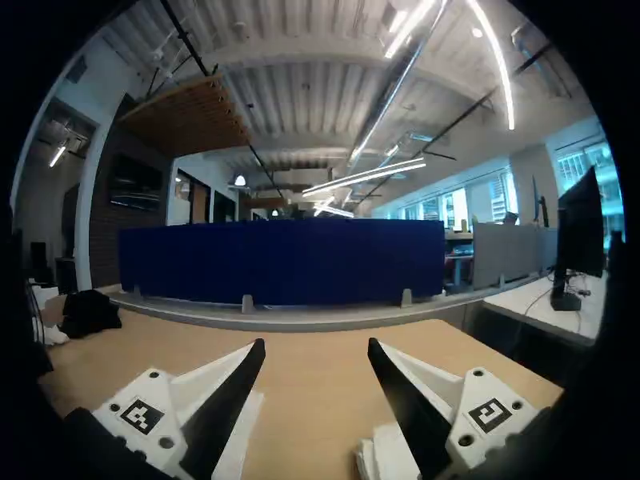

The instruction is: Fold towel

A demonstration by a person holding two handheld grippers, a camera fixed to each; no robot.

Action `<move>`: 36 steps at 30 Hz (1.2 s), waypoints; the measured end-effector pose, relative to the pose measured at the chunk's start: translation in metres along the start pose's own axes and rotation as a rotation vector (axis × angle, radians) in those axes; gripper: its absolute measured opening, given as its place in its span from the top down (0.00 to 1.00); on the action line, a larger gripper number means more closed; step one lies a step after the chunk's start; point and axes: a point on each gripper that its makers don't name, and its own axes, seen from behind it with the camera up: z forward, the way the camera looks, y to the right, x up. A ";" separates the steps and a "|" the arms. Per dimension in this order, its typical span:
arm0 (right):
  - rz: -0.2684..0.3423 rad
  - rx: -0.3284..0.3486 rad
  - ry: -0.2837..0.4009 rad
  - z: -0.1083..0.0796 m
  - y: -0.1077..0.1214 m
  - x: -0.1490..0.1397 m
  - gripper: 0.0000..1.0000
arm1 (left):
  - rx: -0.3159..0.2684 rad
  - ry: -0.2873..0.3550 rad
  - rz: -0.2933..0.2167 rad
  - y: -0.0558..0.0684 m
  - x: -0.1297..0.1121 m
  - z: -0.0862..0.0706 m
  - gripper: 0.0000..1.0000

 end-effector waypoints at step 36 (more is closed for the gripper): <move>-0.158 0.152 -0.104 0.006 -0.047 0.083 0.00 | -0.149 -0.168 0.083 0.033 0.074 0.000 0.21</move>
